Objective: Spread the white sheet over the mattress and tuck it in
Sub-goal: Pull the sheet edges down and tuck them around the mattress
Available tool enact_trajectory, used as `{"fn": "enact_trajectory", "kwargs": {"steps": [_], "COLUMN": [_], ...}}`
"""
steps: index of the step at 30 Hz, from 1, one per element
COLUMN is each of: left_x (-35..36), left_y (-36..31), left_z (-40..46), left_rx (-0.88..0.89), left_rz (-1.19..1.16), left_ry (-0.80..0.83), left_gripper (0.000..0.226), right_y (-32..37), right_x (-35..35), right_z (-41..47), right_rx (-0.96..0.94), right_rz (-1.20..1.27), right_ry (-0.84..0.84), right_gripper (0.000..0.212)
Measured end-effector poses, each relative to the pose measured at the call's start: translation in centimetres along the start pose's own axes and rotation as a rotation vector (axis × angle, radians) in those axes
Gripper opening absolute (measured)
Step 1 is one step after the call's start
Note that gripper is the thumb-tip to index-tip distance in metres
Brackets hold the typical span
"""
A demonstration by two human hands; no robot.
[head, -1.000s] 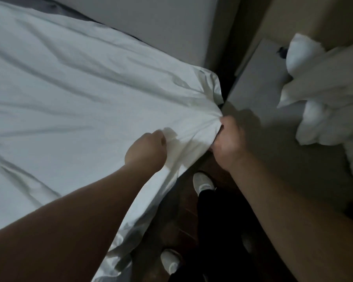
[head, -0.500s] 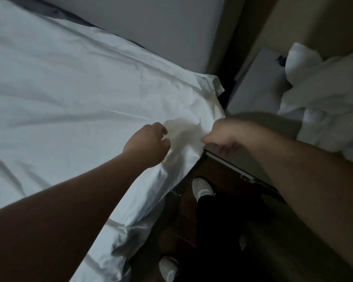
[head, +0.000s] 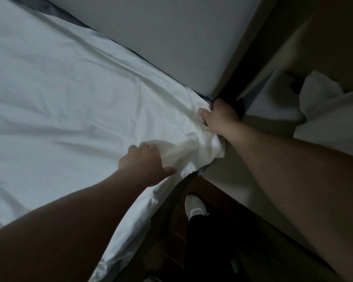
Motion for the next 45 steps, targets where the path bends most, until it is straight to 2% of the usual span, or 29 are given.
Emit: {"fn": "enact_trajectory", "kwargs": {"steps": [2,4,7,9,11,15,17,19,20,22,24,25,26,28,29,31,33,35,36,38,40,41,43,45], "left_x": [0.6,0.9,1.3,1.6,2.7,6.7,7.7,8.1,8.0,7.0,4.3,3.1,2.3,2.3,2.7,3.3,3.6,4.0,4.1,4.2,3.8,3.7,3.0,2.3], "left_y": [-0.5,-1.2,-2.5,-3.2,-4.2,-5.3,-4.4,-3.2,-2.8,-2.5,-1.5,-0.7,-0.1,0.5,0.3,-0.2,-0.5,-0.7,-0.8,-1.6,-1.9,-2.2,-2.9,-3.5], "left_z": [0.6,0.7,0.5,0.4,-0.3,-4.9,-6.2,-6.7,-6.4,-4.8,-3.0,-2.5,-2.3,-2.2,-2.2,-2.2,-1.9,-1.5,-1.4,-1.3,-1.3,-1.4,-1.9,-2.2], "left_rx": [0.011,0.046,0.104,0.151,0.253,0.518,0.522,0.475,0.438,0.337,0.179,0.095,0.025,-0.055,-0.065,-0.085,-0.095,-0.107,-0.104,-0.054,-0.019,0.002,0.078,0.149], "left_rz": [0.034,0.062,0.144,0.194,0.215,0.362,0.340,0.296,0.264,0.140,-0.048,-0.120,-0.161,-0.148,-0.115,-0.021,0.029,0.039,0.039,0.036,0.059,0.104,0.180,0.140], "left_ry": [-0.031,-0.056,-0.078,-0.070,0.043,0.469,0.578,0.619,0.595,0.443,0.152,0.014,-0.080,-0.108,-0.085,-0.047,-0.048,-0.054,-0.050,-0.018,0.007,0.006,-0.039,-0.073], "left_gripper": [0.091,0.067,0.032,0.022,0.020,0.032,0.028,0.025,0.026,0.033,0.037,0.040,0.046,0.065,0.074,0.081,0.066,0.038,0.034,0.037,0.031,0.024,0.011,0.004], "right_y": [-0.1,-0.5,-2.1,-3.7,-5.0,-6.8,-6.6,-5.8,-5.2,-4.2,-3.7,-3.6,-3.4,-2.1,-1.6,-2.6,-4.3,-3.5,-3.1,-2.8,-2.6,-2.6,-2.5,-1.4], "right_x": [-0.3,-1.4,-5.0,-6.5,-6.8,-5.5,-6.0,-6.9,-6.6,-3.9,0.2,2.1,3.7,6.2,6.8,7.4,6.3,3.6,3.6,5.8,7.5,7.4,6.3,5.6], "right_z": [0.0,-0.1,0.8,2.4,3.4,3.4,2.8,1.2,0.2,-1.7,-3.5,-4.4,-5.1,-6.5,-6.8,-4.7,-1.7,-3.6,-4.5,-5.8,-6.9,-7.1,-6.3,-6.1], "right_rx": [-0.078,-0.128,-0.073,-0.009,0.053,0.176,0.203,0.193,0.181,0.207,0.320,0.379,0.426,0.474,0.481,0.425,0.317,0.307,0.352,0.422,0.447,0.435,0.360,0.288], "right_rz": [-0.116,-0.248,-0.347,-0.362,-0.377,-0.335,-0.227,-0.068,-0.001,0.176,0.449,0.553,0.624,0.800,0.897,1.029,1.072,1.102,1.105,1.039,0.913,0.839,0.732,0.669], "right_ry": [0.024,0.026,-0.079,-0.138,-0.168,-0.116,-0.145,-0.244,-0.256,-0.129,0.069,0.165,0.264,0.405,0.401,0.232,-0.009,-0.119,-0.074,0.173,0.331,0.309,0.141,0.056], "right_gripper": [0.047,0.040,0.031,0.027,0.032,0.041,0.052,0.061,0.066,0.082,0.096,0.095,0.084,0.039,0.026,0.044,0.057,0.060,0.052,0.034,0.038,0.044,0.064,0.073]}}
Point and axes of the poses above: each hand's wrist, its own z-axis towards the middle knuckle, its own x-axis out of the palm, y = z × x, the point moved 10 cm from there along z, towards the middle knuckle, and after that the axes turned 5 degrees about -x, right-handed, at the moved point
